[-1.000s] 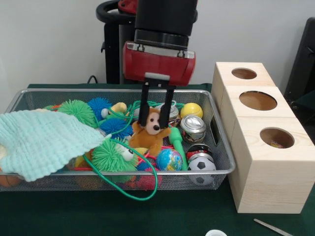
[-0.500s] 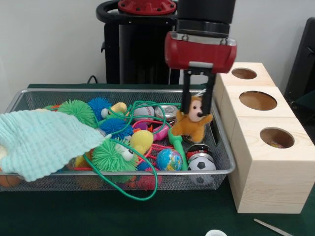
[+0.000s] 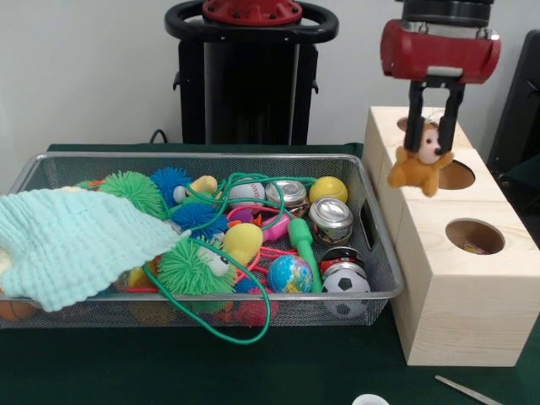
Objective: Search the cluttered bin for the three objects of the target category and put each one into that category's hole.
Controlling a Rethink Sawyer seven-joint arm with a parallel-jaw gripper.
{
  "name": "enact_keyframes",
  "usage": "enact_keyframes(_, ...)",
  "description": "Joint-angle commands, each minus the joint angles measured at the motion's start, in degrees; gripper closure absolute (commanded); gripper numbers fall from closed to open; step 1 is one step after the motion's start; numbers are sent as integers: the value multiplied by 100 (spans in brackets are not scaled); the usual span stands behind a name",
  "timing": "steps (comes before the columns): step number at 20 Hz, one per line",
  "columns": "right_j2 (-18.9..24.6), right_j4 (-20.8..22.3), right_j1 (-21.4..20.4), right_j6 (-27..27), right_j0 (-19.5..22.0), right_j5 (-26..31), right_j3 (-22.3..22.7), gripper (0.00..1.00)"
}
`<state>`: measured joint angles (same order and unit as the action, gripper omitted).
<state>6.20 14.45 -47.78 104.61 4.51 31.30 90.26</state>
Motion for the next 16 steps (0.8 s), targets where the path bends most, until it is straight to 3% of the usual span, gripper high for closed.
enact_keyframes(1, -504, -443, -556, 1410, -252, 824, 1111, 100)
enact_keyframes(3, -570, -644, -971, 1395, -302, 869, 1325, 100)
enact_keyframes(6, -513, -966, -1820, 685, -103, 1210, 1814, 100)
enact_keyframes(9, -539, -1178, -2406, 109, 111, 1393, 2225, 100)
enact_keyframes(12, -559, -1294, -2785, -366, 272, 1481, 2533, 100)
enact_keyframes(16, -528, -1153, -2833, -617, 457, 1395, 2698, 100)
